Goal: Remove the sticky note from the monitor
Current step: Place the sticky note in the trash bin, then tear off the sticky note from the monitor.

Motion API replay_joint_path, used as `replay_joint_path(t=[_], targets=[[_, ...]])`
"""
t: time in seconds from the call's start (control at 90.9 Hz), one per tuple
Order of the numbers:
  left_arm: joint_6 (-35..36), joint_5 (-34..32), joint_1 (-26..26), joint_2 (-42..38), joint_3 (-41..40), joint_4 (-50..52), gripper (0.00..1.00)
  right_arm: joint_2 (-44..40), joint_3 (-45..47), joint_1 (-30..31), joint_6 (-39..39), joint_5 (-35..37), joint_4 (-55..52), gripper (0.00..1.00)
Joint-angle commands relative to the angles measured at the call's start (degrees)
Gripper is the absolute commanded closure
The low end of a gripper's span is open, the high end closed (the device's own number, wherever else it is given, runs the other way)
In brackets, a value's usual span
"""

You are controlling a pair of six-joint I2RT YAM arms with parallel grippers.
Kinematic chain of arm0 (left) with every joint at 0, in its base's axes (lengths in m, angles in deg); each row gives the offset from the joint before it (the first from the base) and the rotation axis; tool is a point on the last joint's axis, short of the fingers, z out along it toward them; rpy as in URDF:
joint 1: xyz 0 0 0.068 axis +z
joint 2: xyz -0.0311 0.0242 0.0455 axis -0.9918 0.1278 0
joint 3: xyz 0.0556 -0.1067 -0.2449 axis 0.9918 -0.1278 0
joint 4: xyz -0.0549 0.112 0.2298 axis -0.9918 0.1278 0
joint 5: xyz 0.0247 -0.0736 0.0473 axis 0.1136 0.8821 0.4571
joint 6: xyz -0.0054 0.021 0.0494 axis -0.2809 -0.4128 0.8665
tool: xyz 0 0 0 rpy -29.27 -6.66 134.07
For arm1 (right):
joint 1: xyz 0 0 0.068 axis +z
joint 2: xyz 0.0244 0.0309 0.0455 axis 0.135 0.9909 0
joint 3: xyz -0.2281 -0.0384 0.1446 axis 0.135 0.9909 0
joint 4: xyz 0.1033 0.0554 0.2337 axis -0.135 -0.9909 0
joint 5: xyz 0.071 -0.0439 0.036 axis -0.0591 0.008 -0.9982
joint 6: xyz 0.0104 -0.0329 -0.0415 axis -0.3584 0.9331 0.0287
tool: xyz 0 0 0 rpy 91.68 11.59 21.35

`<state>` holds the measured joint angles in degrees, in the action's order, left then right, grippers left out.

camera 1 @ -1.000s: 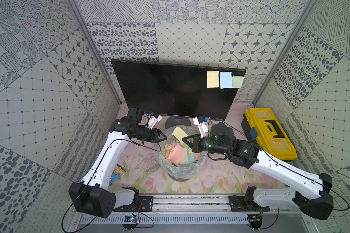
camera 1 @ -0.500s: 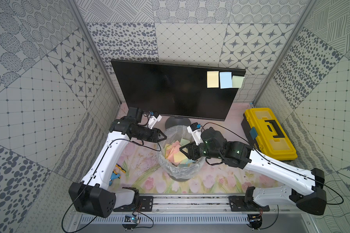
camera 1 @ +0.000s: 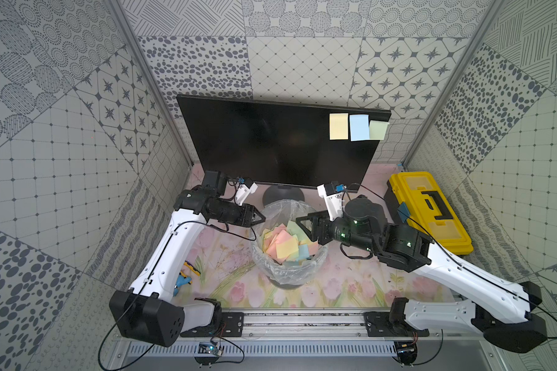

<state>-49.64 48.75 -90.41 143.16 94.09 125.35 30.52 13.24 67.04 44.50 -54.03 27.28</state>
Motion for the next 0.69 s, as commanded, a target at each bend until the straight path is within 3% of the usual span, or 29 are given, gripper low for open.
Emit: replay_joint_path(t=[0.0, 0.132, 0.253, 0.682], targets=[[0.58, 0.60, 0.05, -0.19, 0.24, 1.25, 0.58, -3.94, 2.45, -4.20, -6.83, 1.27, 7.98, 0.45], [0.54, 0.68, 0.10, -0.14, 0.23, 1.23, 0.58, -7.83, 9.48, -11.50, -17.34, -2.69, 19.26, 0.45], [0.57, 0.75, 0.02, -0.09, 0.24, 1.15, 0.58, -6.92, 10.33, -14.98, -22.90, -3.16, 24.51, 0.45], [0.65, 0.68, 0.10, 0.13, 0.55, 1.32, 0.58, 2.18, 3.09, -16.80, -25.60, 3.83, 35.99, 0.45]])
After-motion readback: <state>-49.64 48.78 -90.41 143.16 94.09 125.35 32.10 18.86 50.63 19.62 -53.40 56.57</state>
